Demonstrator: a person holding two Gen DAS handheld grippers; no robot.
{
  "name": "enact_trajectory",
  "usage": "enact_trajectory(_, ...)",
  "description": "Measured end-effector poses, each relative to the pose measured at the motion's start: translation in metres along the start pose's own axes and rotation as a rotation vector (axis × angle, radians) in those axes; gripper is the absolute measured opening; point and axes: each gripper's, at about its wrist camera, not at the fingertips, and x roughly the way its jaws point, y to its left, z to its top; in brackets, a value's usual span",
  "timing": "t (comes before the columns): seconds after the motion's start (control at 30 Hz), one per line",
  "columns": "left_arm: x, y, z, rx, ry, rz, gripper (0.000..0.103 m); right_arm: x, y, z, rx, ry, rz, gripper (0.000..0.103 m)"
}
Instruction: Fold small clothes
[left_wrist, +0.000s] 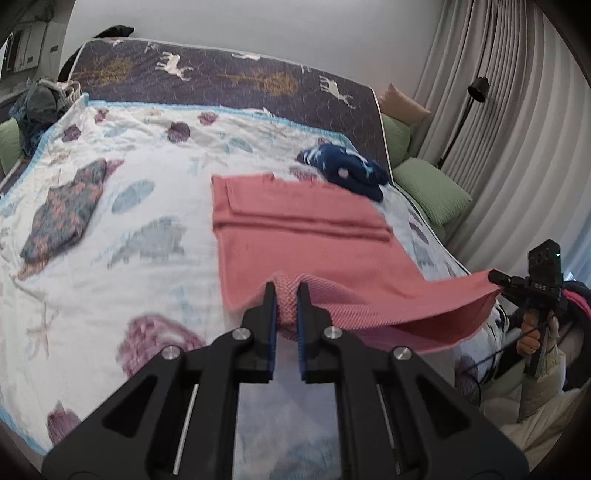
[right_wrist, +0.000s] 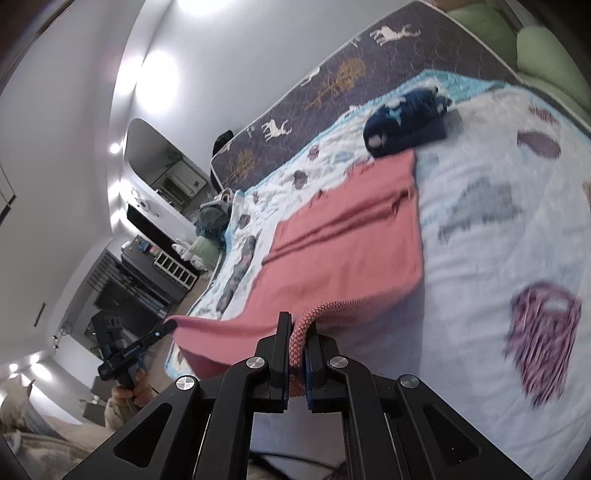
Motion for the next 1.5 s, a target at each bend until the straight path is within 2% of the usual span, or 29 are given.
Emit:
enact_trajectory(0.2,0.018,-0.005,0.037,0.041,-0.031,0.036,0.010,0.007,0.015,0.038,-0.056,-0.065,-0.039,0.005)
enact_trajectory(0.53,0.059,0.003,0.078,-0.003,-0.045,0.087,0.010,0.042,0.006,0.098,-0.025,-0.187,-0.095,0.005)
enact_trajectory(0.8,0.109,0.018,0.113,-0.037,-0.043,0.116,0.010,0.086,-0.011,0.137,-0.010,-0.193,-0.136,0.005)
enact_trajectory(1.07,0.165,0.027,0.156,-0.019,-0.052,0.158,0.010,0.130,-0.040,0.179,0.000,-0.184,-0.185,0.005)
enact_trajectory(1.23,0.223,0.039,0.172,-0.017,0.017,0.189,0.010,0.167,-0.062,0.209,0.009,-0.156,-0.228,0.005)
enact_trajectory(1.4,0.282,0.055,0.168,-0.022,0.105,0.241,0.011,0.210,-0.102,0.222,0.077,-0.096,-0.280,0.005)
enact_trajectory(1.5,0.313,0.070,0.162,-0.058,0.172,0.266,0.015,0.238,-0.126,0.223,0.111,-0.042,-0.322,0.007)
